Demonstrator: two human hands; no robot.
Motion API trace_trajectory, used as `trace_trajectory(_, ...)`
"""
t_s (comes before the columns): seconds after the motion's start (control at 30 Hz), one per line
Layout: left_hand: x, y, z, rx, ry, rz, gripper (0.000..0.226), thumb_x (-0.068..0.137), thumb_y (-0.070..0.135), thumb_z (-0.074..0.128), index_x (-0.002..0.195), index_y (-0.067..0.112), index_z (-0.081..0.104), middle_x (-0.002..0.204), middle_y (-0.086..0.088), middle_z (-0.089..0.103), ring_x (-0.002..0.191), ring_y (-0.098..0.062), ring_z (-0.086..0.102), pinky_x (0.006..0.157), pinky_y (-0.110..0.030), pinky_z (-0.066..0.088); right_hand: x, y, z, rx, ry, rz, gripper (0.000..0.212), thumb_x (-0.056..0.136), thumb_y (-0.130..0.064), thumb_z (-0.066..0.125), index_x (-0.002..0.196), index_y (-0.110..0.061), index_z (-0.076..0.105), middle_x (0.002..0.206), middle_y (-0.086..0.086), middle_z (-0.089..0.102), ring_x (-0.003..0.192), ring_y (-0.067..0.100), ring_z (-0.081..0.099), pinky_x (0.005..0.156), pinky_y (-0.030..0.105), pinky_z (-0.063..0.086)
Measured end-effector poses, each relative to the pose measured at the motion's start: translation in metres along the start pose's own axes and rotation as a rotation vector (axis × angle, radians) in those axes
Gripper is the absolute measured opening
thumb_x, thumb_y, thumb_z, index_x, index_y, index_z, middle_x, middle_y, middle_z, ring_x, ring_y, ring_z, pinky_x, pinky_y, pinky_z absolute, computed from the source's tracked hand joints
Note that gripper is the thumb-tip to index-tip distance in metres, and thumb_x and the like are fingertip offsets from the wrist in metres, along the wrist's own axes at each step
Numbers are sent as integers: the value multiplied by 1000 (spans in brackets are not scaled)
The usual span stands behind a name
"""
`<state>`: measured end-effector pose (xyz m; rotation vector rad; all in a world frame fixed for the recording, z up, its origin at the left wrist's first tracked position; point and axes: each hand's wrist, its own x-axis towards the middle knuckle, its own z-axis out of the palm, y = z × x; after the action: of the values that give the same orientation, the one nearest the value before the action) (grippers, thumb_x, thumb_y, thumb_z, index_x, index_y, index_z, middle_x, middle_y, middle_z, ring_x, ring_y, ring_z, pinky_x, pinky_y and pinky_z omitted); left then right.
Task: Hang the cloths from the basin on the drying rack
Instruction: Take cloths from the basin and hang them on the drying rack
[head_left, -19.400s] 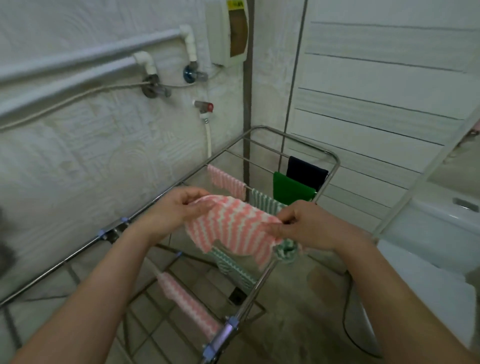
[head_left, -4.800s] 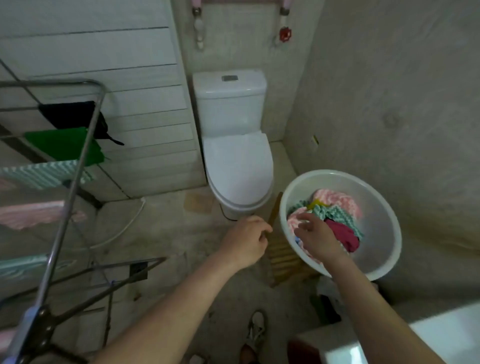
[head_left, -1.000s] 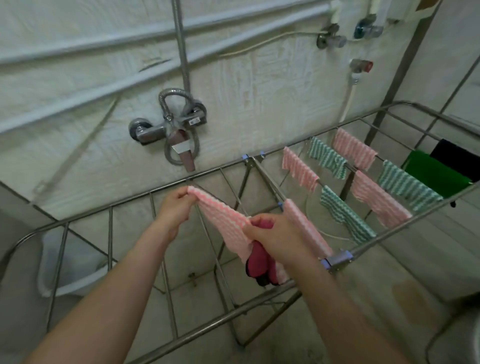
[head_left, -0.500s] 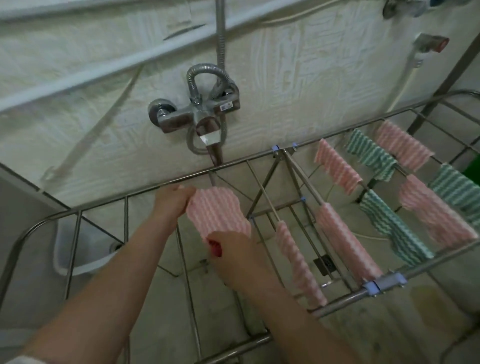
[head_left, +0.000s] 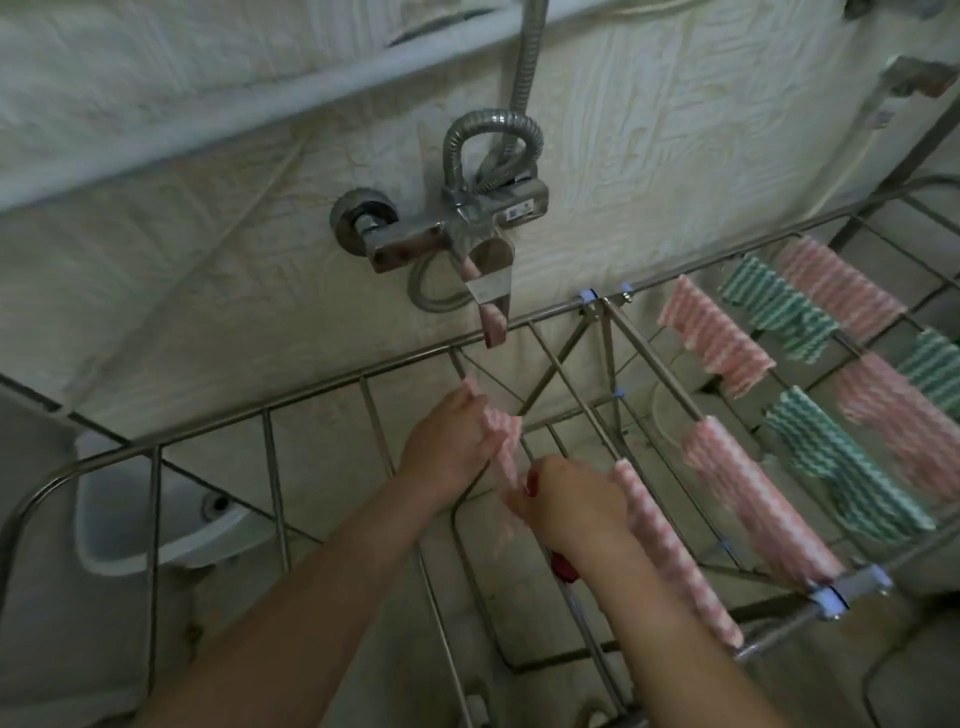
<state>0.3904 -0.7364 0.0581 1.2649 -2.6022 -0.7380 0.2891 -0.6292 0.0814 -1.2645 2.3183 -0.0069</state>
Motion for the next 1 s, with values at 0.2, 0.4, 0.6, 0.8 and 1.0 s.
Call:
trace_trajectory(0.2,17,-9,4,123,-38,15,61,98,39,38,148,8,20,159,-7,12,146,-18,12,113,-34,25,9,-4,11,5,70,14,38,96,-40,41,93,-14,69,93,7,70,84,26,66,62,28,41)
trace_trajectory(0.4,43,-24,4,296,-57,108,58,99,37,30,147,5,22,158,-10,18,146,-20,10,117,-35,19,25,-17,10,53,128,17,51,98,-57,29,74,-21,57,69,7,58,68,26,65,65,36,55)
trace_trajectory(0.6,49,-34,0,-215,169,-2,39,97,20,42,136,13,45,143,-6,44,133,-20,38,101,-27,34,36,-20,3,8,94,-17,33,98,-35,40,109,-19,66,94,11,69,85,29,67,72,34,53)
trace_trajectory(0.8,43,-26,-4,-866,129,-494,20,94,12,45,97,19,64,98,6,61,95,-13,55,66,-16,39,43,-14,2,80,57,-22,46,95,-52,40,86,-14,65,85,8,67,80,26,66,64,29,47)
trace_trajectory(1.0,61,-39,-5,-818,122,-466,16,91,23,58,76,24,63,83,5,64,80,-11,57,66,-24,41,39,-9,-2,191,14,-55,47,93,-55,44,71,-18,62,65,2,60,64,20,61,54,27,42)
